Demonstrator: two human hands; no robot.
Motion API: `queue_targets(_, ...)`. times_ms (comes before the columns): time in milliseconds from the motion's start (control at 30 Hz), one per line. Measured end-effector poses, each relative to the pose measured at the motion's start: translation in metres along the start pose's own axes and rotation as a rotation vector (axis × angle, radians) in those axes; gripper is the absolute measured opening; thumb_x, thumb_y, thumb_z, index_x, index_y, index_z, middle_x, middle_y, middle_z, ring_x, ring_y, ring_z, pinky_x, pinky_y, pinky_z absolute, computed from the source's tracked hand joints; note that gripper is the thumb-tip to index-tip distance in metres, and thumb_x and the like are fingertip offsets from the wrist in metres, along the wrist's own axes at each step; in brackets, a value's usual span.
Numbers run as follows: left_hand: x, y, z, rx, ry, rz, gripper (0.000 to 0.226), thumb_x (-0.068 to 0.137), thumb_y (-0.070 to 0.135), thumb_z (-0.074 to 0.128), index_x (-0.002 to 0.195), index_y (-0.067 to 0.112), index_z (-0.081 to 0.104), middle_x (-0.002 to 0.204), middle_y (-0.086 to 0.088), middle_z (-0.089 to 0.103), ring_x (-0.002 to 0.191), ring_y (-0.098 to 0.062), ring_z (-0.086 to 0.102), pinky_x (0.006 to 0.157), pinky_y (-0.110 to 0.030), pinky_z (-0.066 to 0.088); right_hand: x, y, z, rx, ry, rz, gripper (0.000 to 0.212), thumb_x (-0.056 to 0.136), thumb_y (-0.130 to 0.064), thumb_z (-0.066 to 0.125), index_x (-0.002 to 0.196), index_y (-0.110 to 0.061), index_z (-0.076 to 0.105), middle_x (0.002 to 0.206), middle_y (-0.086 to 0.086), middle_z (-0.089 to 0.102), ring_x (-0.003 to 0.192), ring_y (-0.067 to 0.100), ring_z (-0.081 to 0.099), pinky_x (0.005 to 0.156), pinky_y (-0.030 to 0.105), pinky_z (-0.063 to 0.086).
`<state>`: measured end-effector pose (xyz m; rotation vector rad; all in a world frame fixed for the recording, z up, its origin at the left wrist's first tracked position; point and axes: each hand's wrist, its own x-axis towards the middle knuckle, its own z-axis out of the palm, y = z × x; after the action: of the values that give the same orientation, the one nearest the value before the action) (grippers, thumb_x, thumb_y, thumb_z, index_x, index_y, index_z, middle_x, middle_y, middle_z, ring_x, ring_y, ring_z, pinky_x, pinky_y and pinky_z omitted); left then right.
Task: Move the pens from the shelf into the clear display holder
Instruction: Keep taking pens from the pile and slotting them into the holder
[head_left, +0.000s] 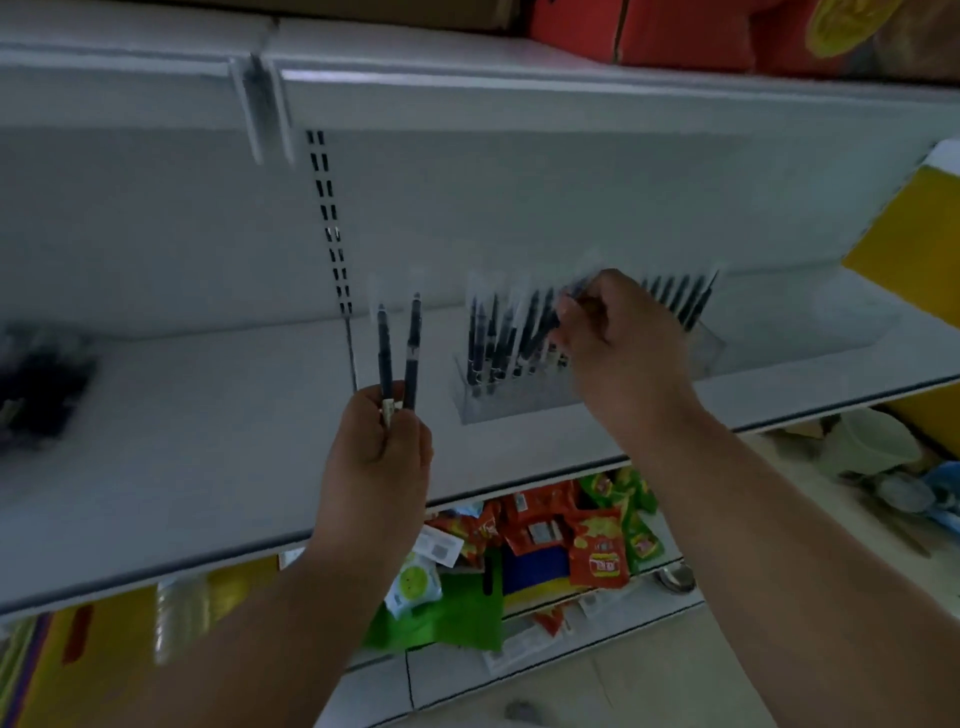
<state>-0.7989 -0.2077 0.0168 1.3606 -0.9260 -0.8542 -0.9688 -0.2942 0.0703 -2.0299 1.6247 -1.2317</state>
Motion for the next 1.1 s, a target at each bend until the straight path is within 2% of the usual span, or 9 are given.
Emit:
queue_targets(200, -0.006, -0.004, 0.039, -0.072, 0.198, -0.037, 0.022, 0.101, 0.003, 0.035, 0.093, 0.014, 0.053, 0.060, -0.002, 0.043, 0.054, -0.014, 0.038, 0.050, -0.030, 0.034, 0.033, 0.022, 0.015, -0.053, -0.294, -0.171, 0.025, 0.100, -0.027, 0.054, 0.081, -0.011, 0.051, 0.075, 0.007, 0.063, 0.070, 0.020, 0.063, 0.060, 0.033, 0.050)
queue_targets(333, -0.012, -0.009, 0.055, -0.067, 0.284, -0.042, 0.025, 0.103, 0.006, 0.036, 0.094, 0.021, 0.054, 0.060, 0.000, 0.045, 0.054, -0.015, 0.038, 0.048, -0.027, 0.033, 0.038, 0.033, 0.021, -0.100, -0.376, -0.240, 0.024, 0.100, -0.029, 0.054, 0.079, -0.016, 0.050, 0.068, -0.002, 0.054, 0.061, 0.012, 0.051, 0.054, 0.028, 0.038)
queue_targets(500, -0.020, -0.009, 0.059, -0.095, 0.332, -0.075, 0.023, 0.103, 0.005, 0.037, 0.095, 0.017, 0.054, 0.063, -0.002, 0.045, 0.055, -0.015, 0.039, 0.047, -0.024, 0.035, 0.037, 0.038, 0.030, -0.104, -0.399, -0.271, 0.023, 0.100, -0.032, 0.052, 0.092, -0.013, 0.061, 0.078, 0.002, 0.064, 0.072, 0.017, 0.060, 0.068, 0.035, 0.053)
queue_targets(600, -0.025, -0.008, 0.060, -0.044, 0.324, -0.059, 0.020, 0.102, 0.008, 0.038, 0.098, 0.017, 0.054, 0.061, -0.001, 0.046, 0.055, -0.016, 0.040, 0.047, -0.026, 0.036, 0.039, 0.037, 0.030, -0.105, -0.401, -0.277, 0.022, 0.100, -0.032, 0.053, 0.092, -0.013, 0.061, 0.079, 0.002, 0.065, 0.074, 0.018, 0.061, 0.069, 0.034, 0.052)
queue_targets(767, -0.025, -0.004, 0.055, -0.033, 0.276, -0.057, 0.019, 0.102, 0.007, 0.039, 0.098, 0.017, 0.054, 0.062, -0.001, 0.047, 0.055, -0.014, 0.041, 0.047, -0.023, 0.036, 0.033, 0.038, 0.028, -0.120, -0.389, -0.209, 0.023, 0.099, -0.033, 0.054, 0.082, -0.018, 0.053, 0.070, -0.005, 0.054, 0.063, 0.010, 0.051, 0.059, 0.026, 0.034)
queue_targets(867, -0.024, 0.000, 0.051, -0.055, 0.226, -0.052, 0.020, 0.102, 0.006, 0.038, 0.097, 0.017, 0.054, 0.063, -0.001, 0.045, 0.057, -0.015, 0.040, 0.050, -0.026, 0.036, 0.026, 0.036, 0.024, -0.097, -0.341, -0.136, 0.021, 0.097, -0.037, 0.058, 0.092, -0.016, 0.058, 0.081, -0.004, 0.061, 0.074, 0.011, 0.056, 0.061, 0.027, 0.041)
queue_targets(967, -0.024, 0.006, 0.043, -0.065, 0.175, -0.027, 0.020, 0.103, 0.005, 0.037, 0.098, 0.014, 0.053, 0.064, -0.003, 0.043, 0.056, -0.014, 0.038, 0.050, -0.025, 0.035, 0.013, 0.027, 0.013, -0.024, -0.272, -0.120, 0.018, 0.095, -0.038, 0.060, 0.092, -0.021, 0.059, 0.083, -0.011, 0.059, 0.072, 0.000, 0.053, 0.058, 0.017, 0.040)
queue_targets(1033, -0.026, 0.008, 0.039, -0.072, 0.137, -0.003, 0.018, 0.103, 0.004, 0.036, 0.098, 0.011, 0.052, 0.064, -0.004, 0.042, 0.055, -0.014, 0.037, 0.048, -0.023, 0.035, 0.004, 0.018, 0.008, 0.060, -0.321, -0.112, 0.016, 0.094, -0.038, 0.060, 0.091, -0.023, 0.061, 0.080, -0.016, 0.058, 0.068, -0.005, 0.052, 0.056, 0.010, 0.037)
queue_targets(1100, -0.029, 0.004, 0.036, -0.040, 0.069, 0.030, 0.018, 0.102, 0.003, 0.037, 0.099, 0.012, 0.052, 0.060, -0.003, 0.042, 0.055, -0.017, 0.037, 0.049, -0.025, 0.035, -0.007, 0.005, 0.007, 0.211, -0.416, -0.042, 0.018, 0.093, -0.037, 0.062, 0.091, -0.019, 0.065, 0.079, -0.011, 0.063, 0.064, -0.004, 0.053, 0.058, 0.011, 0.045)
